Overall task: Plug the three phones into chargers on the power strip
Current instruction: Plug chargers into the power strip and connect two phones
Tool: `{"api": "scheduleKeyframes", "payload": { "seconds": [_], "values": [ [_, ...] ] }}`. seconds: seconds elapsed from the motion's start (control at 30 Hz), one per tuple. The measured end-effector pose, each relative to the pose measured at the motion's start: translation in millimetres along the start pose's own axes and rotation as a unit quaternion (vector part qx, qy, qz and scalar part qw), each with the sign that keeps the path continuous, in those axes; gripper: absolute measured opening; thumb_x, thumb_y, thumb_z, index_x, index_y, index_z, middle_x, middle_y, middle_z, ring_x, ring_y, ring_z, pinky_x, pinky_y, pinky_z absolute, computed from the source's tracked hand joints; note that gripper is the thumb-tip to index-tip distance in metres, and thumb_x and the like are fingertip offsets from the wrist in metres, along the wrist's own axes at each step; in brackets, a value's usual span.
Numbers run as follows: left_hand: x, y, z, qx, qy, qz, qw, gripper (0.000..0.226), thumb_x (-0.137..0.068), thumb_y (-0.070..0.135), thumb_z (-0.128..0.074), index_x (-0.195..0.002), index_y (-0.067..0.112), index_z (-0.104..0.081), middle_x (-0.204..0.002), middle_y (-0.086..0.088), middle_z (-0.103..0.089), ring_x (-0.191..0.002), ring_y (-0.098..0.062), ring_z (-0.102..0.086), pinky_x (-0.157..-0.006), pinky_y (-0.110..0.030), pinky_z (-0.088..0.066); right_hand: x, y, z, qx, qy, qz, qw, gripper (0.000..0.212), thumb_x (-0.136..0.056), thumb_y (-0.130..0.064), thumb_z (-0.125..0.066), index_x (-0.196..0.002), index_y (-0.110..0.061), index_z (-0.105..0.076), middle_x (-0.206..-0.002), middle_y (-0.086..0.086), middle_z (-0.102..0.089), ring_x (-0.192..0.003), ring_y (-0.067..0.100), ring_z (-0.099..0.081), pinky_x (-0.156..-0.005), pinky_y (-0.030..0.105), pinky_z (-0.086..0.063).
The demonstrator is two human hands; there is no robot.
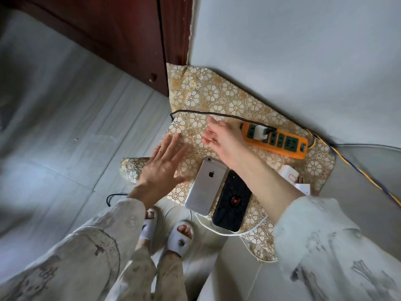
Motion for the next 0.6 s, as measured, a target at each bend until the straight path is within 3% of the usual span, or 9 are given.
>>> {"api": "scheduleKeyframes", "payload": {
  "seconds": [0.13,0.27,0.43,0.53,0.6],
  "values": [
    [35,-22,8,0.122,0.069,0.019,0.990,0.066,-0.089,0.020,-0.056,-0.145,0.019,-0.021,-0.156,-0.003,-0.015,-0.145,-0.025,-0.008,-0.116,-0.046,-0.024,-23,-12,-37,-0.177,0.019,-0.003,0.984,0.027,-0.089,-0.032,-0.055,-0.102,-0.009,-0.050,-0.128,0.017,-0.051,-0.118,0.020,-0.053,-0.088,0.028,-0.048],
    [62,-58,22,0.189,0.119,0.106,0.969,0.048,-0.091,0.010,-0.048,-0.138,0.013,-0.038,-0.144,-0.011,-0.041,-0.131,-0.030,-0.041,-0.103,-0.041,-0.038,-19,2,-67,-0.198,0.008,-0.041,0.979,0.024,-0.098,-0.025,-0.041,-0.083,-0.012,-0.055,-0.120,0.009,-0.060,-0.128,0.024,-0.048,-0.098,0.031,-0.040],
    [60,-77,44,0.237,0.104,0.131,0.957,0.056,-0.089,0.006,-0.049,-0.141,0.008,-0.029,-0.145,-0.016,-0.037,-0.133,-0.031,-0.037,-0.108,-0.035,-0.029,25,17,-80,-0.210,-0.033,-0.070,0.975,0.023,-0.099,-0.012,-0.036,-0.082,-0.009,-0.051,-0.096,0.010,-0.066,-0.105,0.027,-0.058,-0.099,0.036,-0.043],
    [50,-62,56,0.236,0.065,0.079,0.966,0.065,-0.090,0.009,-0.050,-0.145,0.010,-0.015,-0.154,-0.012,-0.020,-0.141,-0.027,-0.024,-0.116,-0.037,-0.022,51,19,-76,-0.247,-0.047,-0.086,0.964,0.027,-0.100,-0.021,-0.034,-0.085,-0.009,-0.053,-0.079,0.009,-0.074,-0.085,0.023,-0.068,-0.083,0.034,-0.053],
    [46,-52,63,0.238,0.050,0.052,0.969,0.060,-0.090,0.008,-0.051,-0.143,0.012,-0.023,-0.152,-0.011,-0.027,-0.139,-0.026,-0.028,-0.115,-0.041,-0.025,67,18,-71,-0.257,-0.056,-0.092,0.961,0.029,-0.099,-0.023,-0.037,-0.082,-0.010,-0.056,-0.071,0.005,-0.075,-0.071,0.017,-0.071,-0.074,0.031,-0.057]
  ]
}}
Point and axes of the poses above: each hand's wrist, its own x-axis away from the middle knuckle, its own z-axis out of the back of the hand, y = z × x, the point moved 8 cm from there along -x, towards the middle knuckle
